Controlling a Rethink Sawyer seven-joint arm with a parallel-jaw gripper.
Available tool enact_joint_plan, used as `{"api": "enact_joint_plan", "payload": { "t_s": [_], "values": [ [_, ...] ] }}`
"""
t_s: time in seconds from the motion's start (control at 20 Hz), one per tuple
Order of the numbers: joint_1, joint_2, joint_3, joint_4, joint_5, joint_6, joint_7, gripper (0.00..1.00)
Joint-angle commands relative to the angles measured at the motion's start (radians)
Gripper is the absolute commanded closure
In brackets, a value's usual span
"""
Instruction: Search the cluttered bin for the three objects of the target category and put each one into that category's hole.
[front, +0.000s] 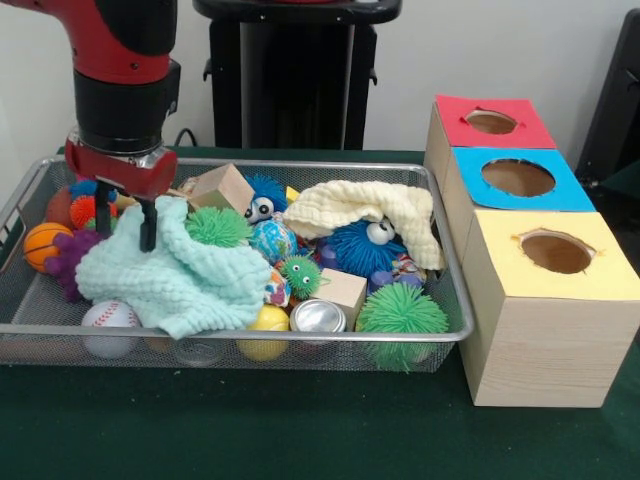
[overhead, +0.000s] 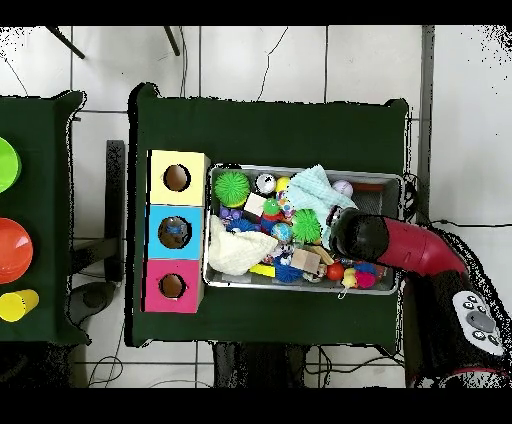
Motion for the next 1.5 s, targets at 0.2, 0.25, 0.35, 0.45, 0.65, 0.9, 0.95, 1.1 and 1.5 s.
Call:
{"api": "enact_joint_plan", "payload": {
  "t_s": [0.2, 0.25, 0.35, 0.45, 0.65, 0.9, 0.95, 1.1, 1.5],
  "values": [
    [0.006, 0.042, 0.077, 0.023, -0.056, -0.058, -0.012, 0.0],
    [0.017, 0.04, 0.065, 0.02, -0.069, -0.068, -0.011, 0.0],
    [0.027, 0.04, 0.052, 0.022, -0.07, -0.073, 0.003, 0.0],
    [0.027, 0.036, 0.052, 0.035, -0.067, -0.085, 0.012, 1.0],
    [0.0, 0.031, 0.083, 0.07, -0.063, -0.153, 0.017, 1.0],
    [0.013, 0.005, 0.073, 0.102, -0.056, -0.15, 0.022, 1.0],
    [0.012, -0.005, 0.071, 0.118, -0.056, -0.149, 0.021, 1.0],
    [0.019, -0.077, 0.067, 0.179, -0.042, -0.116, 0.019, 1.0],
    [0.059, -0.308, 0.024, 0.319, 0.034, 0.091, 0.021, 1.0]
  ]
}}
